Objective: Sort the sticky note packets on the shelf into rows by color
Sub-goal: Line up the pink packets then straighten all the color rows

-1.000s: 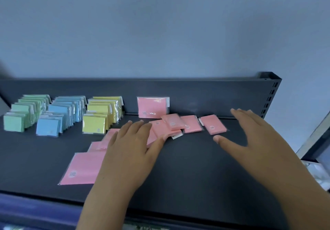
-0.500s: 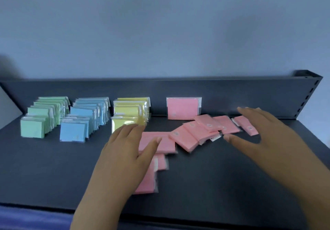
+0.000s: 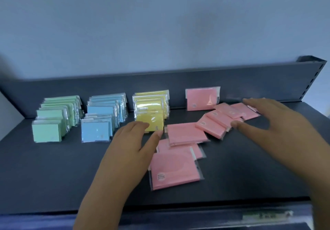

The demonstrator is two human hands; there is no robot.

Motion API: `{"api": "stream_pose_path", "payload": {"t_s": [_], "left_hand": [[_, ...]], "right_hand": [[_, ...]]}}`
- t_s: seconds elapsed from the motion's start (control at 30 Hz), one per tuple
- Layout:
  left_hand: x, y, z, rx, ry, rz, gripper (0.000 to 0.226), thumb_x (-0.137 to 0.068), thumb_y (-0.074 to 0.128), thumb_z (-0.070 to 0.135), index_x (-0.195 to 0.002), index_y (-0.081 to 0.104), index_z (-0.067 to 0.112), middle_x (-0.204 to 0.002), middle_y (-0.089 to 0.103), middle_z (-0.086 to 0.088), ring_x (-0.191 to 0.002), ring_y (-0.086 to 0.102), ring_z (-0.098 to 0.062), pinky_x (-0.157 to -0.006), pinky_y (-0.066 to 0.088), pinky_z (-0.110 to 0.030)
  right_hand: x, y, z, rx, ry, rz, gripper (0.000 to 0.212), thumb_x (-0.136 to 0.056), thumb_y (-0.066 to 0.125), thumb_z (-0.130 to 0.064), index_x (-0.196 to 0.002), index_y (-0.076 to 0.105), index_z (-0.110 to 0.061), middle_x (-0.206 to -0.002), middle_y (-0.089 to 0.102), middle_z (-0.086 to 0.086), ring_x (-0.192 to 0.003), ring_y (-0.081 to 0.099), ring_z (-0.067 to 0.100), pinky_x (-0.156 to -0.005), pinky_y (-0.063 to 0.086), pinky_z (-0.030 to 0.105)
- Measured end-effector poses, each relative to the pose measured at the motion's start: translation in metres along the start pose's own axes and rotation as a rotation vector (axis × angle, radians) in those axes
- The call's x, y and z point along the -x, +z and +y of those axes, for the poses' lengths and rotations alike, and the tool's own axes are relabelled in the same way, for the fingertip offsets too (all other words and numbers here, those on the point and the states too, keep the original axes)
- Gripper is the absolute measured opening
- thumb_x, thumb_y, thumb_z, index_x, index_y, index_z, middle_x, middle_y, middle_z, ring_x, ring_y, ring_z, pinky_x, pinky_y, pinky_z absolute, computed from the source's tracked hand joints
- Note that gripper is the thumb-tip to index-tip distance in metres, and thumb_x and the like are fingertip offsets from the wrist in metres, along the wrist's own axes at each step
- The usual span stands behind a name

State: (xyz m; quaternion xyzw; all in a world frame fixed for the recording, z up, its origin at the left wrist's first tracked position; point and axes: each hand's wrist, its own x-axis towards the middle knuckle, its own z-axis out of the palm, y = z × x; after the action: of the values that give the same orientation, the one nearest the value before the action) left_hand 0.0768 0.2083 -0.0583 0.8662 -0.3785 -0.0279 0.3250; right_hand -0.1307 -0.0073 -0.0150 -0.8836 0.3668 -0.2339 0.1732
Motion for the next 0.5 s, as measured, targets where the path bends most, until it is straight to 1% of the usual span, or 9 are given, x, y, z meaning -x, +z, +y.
{"api": "stream_pose_path", "payload": {"t_s": [0.1, 0.17, 0.23, 0.27, 0.3, 0.33, 0.4, 0.47, 0.5], "left_hand": [[0.002, 0.000, 0.006, 0.091, 0.005, -0.028, 0.057, -0.095, 0.042, 0.064, -0.141, 0.055, 0.032, -0.141, 0.052, 0.020, -0.131, 0.043, -0.001, -0.101, 0.033, -0.023], [0.002, 0.002, 0.010, 0.171, -0.008, -0.064, 0.054, -0.096, 0.042, 0.064, -0.138, 0.057, 0.034, -0.135, 0.054, 0.024, -0.124, 0.047, 0.003, -0.098, 0.037, -0.022], [-0.003, 0.007, 0.011, 0.214, -0.018, -0.116, 0.046, -0.098, 0.041, 0.065, -0.125, 0.063, 0.035, -0.124, 0.060, 0.023, -0.111, 0.054, 0.004, -0.092, 0.045, -0.024], [-0.006, 0.009, 0.012, 0.214, -0.018, -0.145, 0.043, -0.098, 0.041, 0.065, -0.117, 0.064, 0.034, -0.117, 0.063, 0.019, -0.105, 0.056, 0.002, -0.091, 0.049, -0.027], [-0.009, 0.011, 0.012, 0.216, -0.021, -0.176, 0.044, -0.098, 0.040, 0.066, -0.114, 0.065, 0.032, -0.113, 0.064, 0.017, -0.102, 0.058, -0.001, -0.092, 0.051, -0.031], [-0.011, 0.012, 0.012, 0.224, -0.029, -0.209, 0.048, -0.097, 0.039, 0.067, -0.117, 0.064, 0.032, -0.113, 0.065, 0.016, -0.103, 0.059, -0.003, -0.094, 0.051, -0.034], [-0.017, 0.012, 0.014, 0.239, -0.045, -0.271, 0.054, -0.096, 0.039, 0.070, -0.128, 0.060, 0.032, -0.116, 0.064, 0.012, -0.105, 0.060, -0.008, -0.092, 0.050, -0.033], [-0.021, 0.010, 0.016, 0.247, -0.075, -0.332, 0.055, -0.097, 0.041, 0.069, -0.134, 0.056, 0.031, -0.115, 0.064, 0.010, -0.104, 0.060, -0.013, -0.085, 0.047, -0.032], [-0.023, 0.009, 0.016, 0.253, -0.091, -0.361, 0.056, -0.097, 0.042, 0.068, -0.136, 0.054, 0.030, -0.115, 0.063, 0.010, -0.104, 0.060, -0.013, -0.085, 0.047, -0.032]], "right_hand": [[0.000, 0.003, -0.009, -0.031, 0.018, -0.072, 0.060, -0.087, 0.066, -0.055, -0.144, 0.054, -0.038, -0.147, 0.050, -0.020, -0.122, 0.045, 0.000, -0.097, 0.032, 0.024], [-0.001, 0.008, -0.014, -0.038, 0.052, -0.119, 0.055, -0.088, 0.065, -0.055, -0.140, 0.058, -0.038, -0.143, 0.053, -0.021, -0.118, 0.047, 0.001, -0.094, 0.034, 0.026], [-0.003, 0.015, -0.019, -0.057, 0.098, -0.161, 0.046, -0.090, 0.065, -0.054, -0.133, 0.063, -0.038, -0.135, 0.058, -0.021, -0.118, 0.052, 0.003, -0.095, 0.036, 0.027], [-0.004, 0.019, -0.024, -0.082, 0.123, -0.182, 0.041, -0.089, 0.065, -0.054, -0.127, 0.065, -0.039, -0.129, 0.061, -0.022, -0.115, 0.055, 0.003, -0.094, 0.038, 0.028], [-0.004, 0.024, -0.028, -0.108, 0.150, -0.205, 0.036, -0.088, 0.065, -0.056, -0.120, 0.067, -0.041, -0.122, 0.063, -0.024, -0.111, 0.058, 0.002, -0.093, 0.041, 0.029], [-0.005, 0.029, -0.033, -0.130, 0.173, -0.222, 0.032, -0.086, 0.066, -0.058, -0.114, 0.067, -0.042, -0.116, 0.066, -0.023, -0.108, 0.060, 0.002, -0.092, 0.044, 0.030], [-0.008, 0.039, -0.042, -0.156, 0.222, -0.243, 0.032, -0.084, 0.066, -0.060, -0.104, 0.071, -0.036, -0.105, 0.069, -0.018, -0.102, 0.063, 0.003, -0.090, 0.048, 0.031], [-0.012, 0.047, -0.049, -0.181, 0.269, -0.239, 0.031, -0.085, 0.069, -0.053, -0.088, 0.077, -0.023, -0.089, 0.073, -0.010, -0.088, 0.066, 0.011, -0.080, 0.051, 0.031], [-0.014, 0.051, -0.053, -0.161, 0.292, -0.241, 0.031, -0.086, 0.072, -0.047, -0.080, 0.076, -0.017, -0.080, 0.073, -0.006, -0.078, 0.066, 0.015, -0.073, 0.050, 0.031]]}}
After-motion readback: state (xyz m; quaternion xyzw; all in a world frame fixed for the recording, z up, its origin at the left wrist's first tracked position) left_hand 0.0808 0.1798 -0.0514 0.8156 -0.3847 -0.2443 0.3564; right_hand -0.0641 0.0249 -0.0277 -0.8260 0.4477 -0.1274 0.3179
